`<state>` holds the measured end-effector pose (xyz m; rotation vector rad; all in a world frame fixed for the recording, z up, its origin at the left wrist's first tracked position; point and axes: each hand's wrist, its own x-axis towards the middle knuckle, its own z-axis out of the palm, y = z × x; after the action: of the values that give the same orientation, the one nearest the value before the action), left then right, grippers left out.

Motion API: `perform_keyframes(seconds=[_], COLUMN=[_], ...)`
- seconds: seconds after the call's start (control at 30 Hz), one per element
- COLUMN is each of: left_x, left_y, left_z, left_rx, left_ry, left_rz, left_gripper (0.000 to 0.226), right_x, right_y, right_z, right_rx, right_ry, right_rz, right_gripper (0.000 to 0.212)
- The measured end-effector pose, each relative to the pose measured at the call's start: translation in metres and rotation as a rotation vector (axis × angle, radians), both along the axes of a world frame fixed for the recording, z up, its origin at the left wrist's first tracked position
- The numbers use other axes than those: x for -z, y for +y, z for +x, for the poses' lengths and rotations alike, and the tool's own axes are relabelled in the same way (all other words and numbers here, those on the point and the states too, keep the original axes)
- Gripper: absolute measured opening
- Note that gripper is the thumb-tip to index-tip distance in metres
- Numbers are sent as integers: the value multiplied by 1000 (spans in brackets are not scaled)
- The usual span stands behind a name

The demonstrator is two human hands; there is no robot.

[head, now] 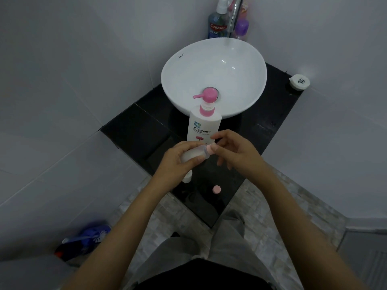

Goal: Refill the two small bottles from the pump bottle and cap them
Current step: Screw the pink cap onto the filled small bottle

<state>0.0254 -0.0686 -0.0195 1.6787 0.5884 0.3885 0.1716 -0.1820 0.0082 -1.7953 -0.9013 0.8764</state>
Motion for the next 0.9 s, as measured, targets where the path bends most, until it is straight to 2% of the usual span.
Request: perform_keyframes(seconds=[0.2,0.33,0.5,0.67,0.77,0.83,0.9], left_x=[1,0,-1,1,0,-2,-2], left_y=[-2,-3,-5,-10,-11,-9,-4], left_z=[0,-3,-1,0,1,0,-1], left_rx=[26,-1,-45,-98,-115,-110,-86], left_ry=[39,22,32,19,-4,-21,7], left_rz=[20,2,151,411,521,530,510], left_gripper=[29,29,33,36,36,38,47], right_x=[3,1,6,9,12,13,14], right_y=[0,-3,-2,2,2,-1,-3], right_z=[-4,-4,-9,-18,-23,-24,-23], right_rx=[55,-10,56,190,241,240,222], right_ry=[-71,-34,-35,40,59,17,-108], right_rz=[-48,-26,-12,14,58,119,135], right_gripper=[15,15,16,21,16,12,14])
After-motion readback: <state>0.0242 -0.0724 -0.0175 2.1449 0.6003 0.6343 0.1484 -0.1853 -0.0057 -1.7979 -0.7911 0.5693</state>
